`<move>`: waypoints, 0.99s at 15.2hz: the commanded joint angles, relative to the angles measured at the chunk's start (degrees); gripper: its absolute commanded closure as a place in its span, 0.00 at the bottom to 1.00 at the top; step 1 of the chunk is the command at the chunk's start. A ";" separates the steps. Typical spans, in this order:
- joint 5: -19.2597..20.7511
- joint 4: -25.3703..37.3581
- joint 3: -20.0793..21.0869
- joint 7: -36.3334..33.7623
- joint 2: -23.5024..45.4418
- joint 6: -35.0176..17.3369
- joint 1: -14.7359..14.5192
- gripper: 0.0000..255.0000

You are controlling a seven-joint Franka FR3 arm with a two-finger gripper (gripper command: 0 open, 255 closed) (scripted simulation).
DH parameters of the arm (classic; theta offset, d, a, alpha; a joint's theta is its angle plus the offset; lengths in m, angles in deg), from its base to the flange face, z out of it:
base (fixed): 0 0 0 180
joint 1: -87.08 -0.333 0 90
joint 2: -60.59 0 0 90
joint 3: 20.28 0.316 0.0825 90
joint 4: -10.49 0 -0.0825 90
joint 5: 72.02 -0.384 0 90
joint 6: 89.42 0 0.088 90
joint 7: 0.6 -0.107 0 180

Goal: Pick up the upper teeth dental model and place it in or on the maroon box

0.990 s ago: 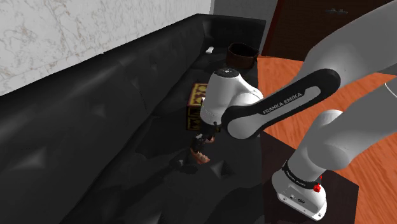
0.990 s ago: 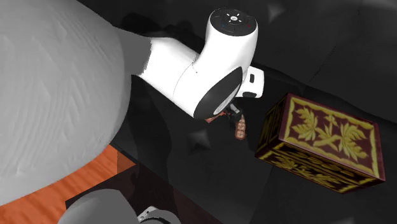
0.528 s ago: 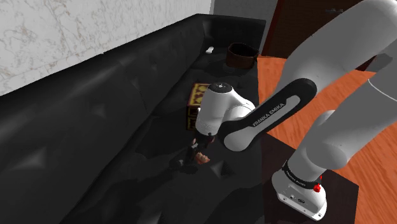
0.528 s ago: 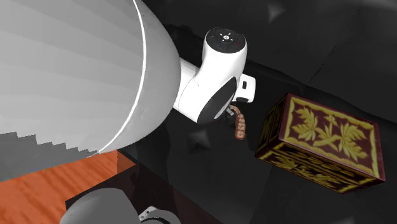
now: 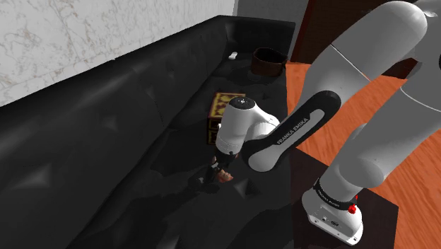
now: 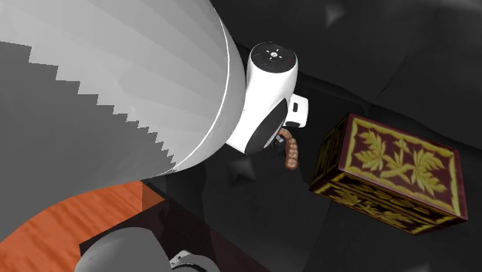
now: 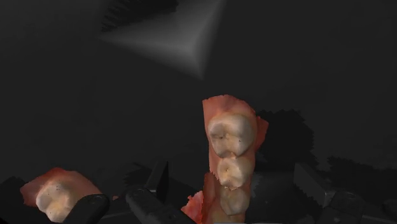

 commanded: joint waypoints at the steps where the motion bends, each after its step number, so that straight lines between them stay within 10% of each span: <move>1: 0.04 0.00 0.01 -0.03 0.03 -0.03 0.01 0.00; 2: 0.02 0.00 0.00 -0.01 0.02 -0.02 0.01 0.00; 3: 0.02 0.00 0.00 -0.01 0.02 -0.02 0.01 1.00; 15: -2.81 0.41 -0.88 2.01 -3.05 3.19 -1.22 1.00</move>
